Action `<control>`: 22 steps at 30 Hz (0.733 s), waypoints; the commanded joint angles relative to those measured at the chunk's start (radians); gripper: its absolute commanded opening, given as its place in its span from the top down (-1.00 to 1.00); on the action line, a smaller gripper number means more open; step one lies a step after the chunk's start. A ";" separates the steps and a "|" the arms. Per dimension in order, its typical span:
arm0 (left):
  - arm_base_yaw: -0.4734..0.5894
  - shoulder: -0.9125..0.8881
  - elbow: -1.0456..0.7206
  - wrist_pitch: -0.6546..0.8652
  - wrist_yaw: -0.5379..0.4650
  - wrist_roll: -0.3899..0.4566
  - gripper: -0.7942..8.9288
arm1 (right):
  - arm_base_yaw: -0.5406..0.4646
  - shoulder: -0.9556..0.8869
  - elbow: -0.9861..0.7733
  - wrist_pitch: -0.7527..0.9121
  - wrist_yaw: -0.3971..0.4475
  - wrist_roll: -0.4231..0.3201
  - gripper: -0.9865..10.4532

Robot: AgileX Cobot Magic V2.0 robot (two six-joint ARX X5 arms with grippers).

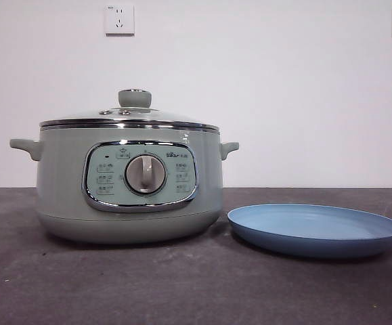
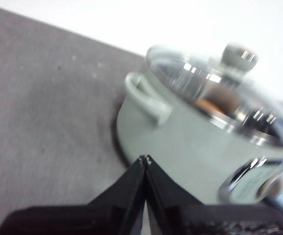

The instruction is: Take the potato out from the steamer,put the potato on the plate,close the lid

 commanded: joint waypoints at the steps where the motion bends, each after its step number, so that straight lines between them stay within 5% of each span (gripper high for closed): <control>1: 0.002 0.010 0.076 -0.034 0.009 -0.022 0.85 | 0.002 0.017 0.064 0.009 -0.001 0.031 0.85; 6: 0.002 0.079 0.220 -0.122 0.038 -0.002 0.85 | 0.002 0.112 0.198 -0.045 -0.006 0.029 0.85; 12: 0.002 0.225 0.394 -0.228 0.172 0.111 0.85 | 0.002 0.312 0.432 -0.234 -0.163 -0.067 0.85; 18: 0.002 0.367 0.538 -0.365 0.327 0.250 0.85 | 0.008 0.537 0.698 -0.506 -0.330 -0.245 0.85; 22: 0.000 0.433 0.608 -0.460 0.429 0.313 0.85 | 0.030 0.664 0.859 -0.706 -0.369 -0.394 0.85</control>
